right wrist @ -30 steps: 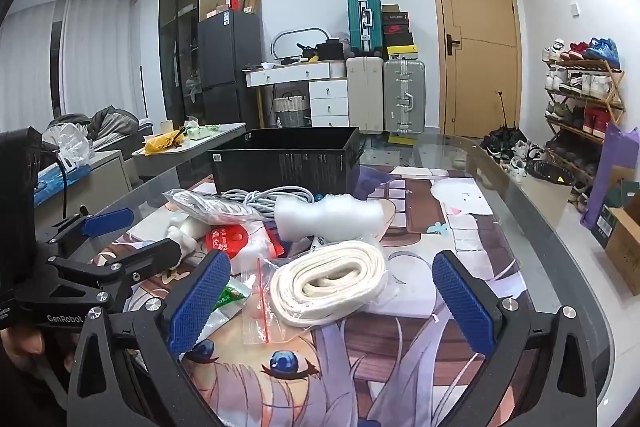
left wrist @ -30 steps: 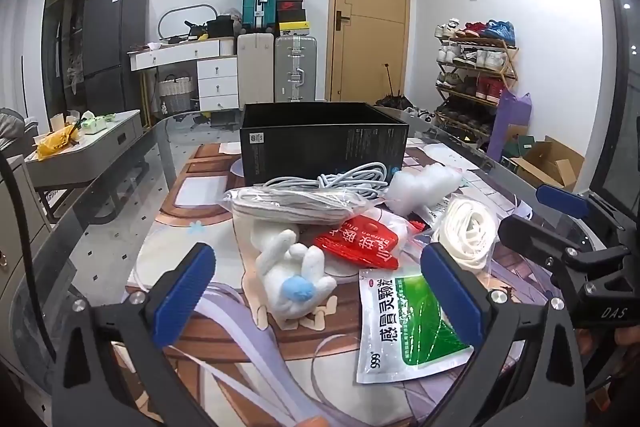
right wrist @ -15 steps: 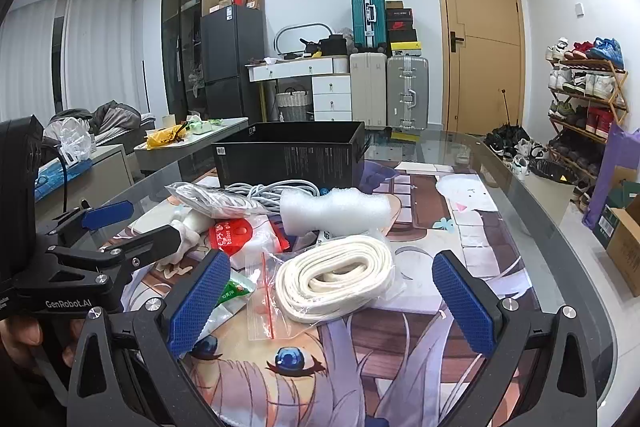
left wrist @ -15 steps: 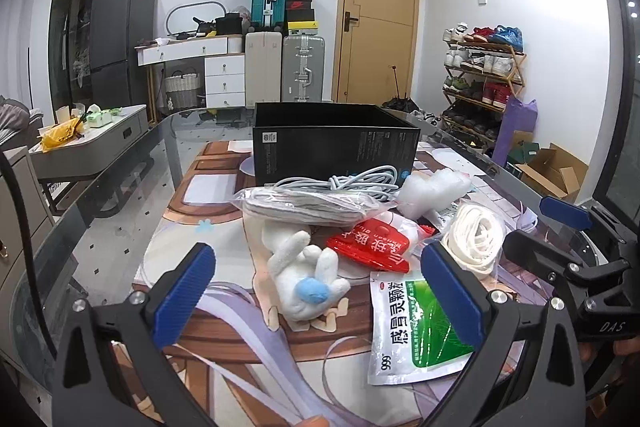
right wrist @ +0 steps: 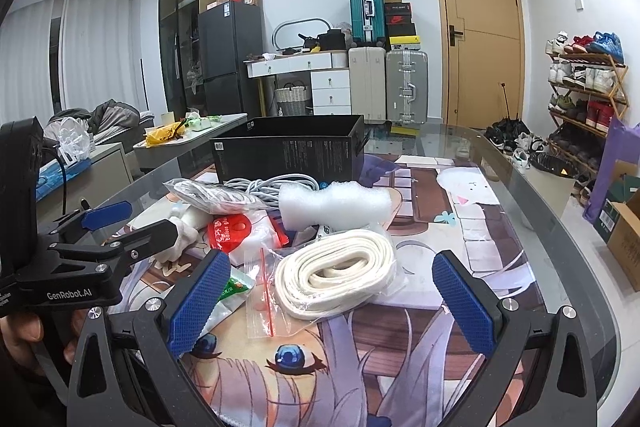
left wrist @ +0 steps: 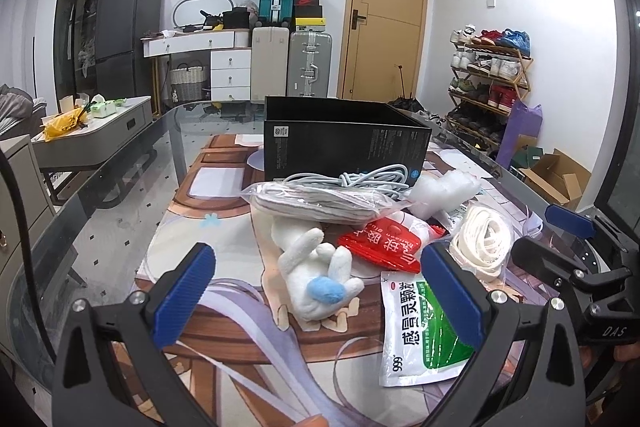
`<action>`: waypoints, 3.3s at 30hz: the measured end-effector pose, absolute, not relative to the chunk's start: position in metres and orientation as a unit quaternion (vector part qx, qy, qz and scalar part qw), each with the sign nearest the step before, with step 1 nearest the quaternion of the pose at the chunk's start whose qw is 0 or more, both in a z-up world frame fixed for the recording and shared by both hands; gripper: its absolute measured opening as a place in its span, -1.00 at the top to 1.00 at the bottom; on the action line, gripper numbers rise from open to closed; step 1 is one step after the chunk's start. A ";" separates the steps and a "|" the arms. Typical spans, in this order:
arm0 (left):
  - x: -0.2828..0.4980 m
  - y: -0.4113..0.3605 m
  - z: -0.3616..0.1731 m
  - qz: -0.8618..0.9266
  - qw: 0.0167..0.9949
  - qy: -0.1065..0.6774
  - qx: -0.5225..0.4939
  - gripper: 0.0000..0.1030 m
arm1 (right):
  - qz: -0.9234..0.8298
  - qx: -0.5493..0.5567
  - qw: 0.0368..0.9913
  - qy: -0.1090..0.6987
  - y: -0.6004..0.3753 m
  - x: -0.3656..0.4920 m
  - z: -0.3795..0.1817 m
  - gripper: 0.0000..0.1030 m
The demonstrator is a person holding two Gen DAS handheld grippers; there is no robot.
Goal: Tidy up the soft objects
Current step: 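Move the right tool toward the coiled white rope in its zip bag, then grasp the bagged white rope with the right tool while the left tool approaches the white plush toy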
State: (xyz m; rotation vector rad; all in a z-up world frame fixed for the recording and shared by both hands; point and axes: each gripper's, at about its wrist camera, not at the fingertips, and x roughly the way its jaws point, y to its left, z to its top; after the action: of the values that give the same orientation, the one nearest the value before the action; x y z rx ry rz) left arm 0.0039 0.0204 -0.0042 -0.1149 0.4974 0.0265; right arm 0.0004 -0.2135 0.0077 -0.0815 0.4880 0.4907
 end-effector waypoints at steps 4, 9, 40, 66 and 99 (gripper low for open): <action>0.004 0.021 -0.004 0.015 0.967 0.246 -0.058 -1.00 | 0.239 -0.042 0.940 0.240 -0.215 0.000 0.006 -0.99; 0.005 0.024 -0.005 0.019 0.967 0.247 -0.060 -1.00 | 0.237 -0.042 0.940 0.242 -0.215 0.001 0.006 -0.99; 0.005 0.030 -0.004 0.032 0.967 0.244 -0.060 -1.00 | 0.226 -0.049 0.938 0.259 -0.214 0.006 0.007 -0.99; 0.025 0.037 0.002 0.035 0.960 0.277 -0.013 -1.00 | 0.194 -0.057 0.911 0.360 -0.206 0.052 0.008 -0.99; 0.041 0.039 -0.004 0.024 0.950 0.310 -0.012 -1.00 | 0.222 -0.068 0.883 0.408 -0.191 0.067 -0.010 -0.41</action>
State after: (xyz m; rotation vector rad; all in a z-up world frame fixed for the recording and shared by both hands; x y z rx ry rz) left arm 0.0411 0.0390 -0.0038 -0.0242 0.6303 0.0482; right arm 0.0669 -0.1906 -0.0099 -0.1417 0.8497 0.4617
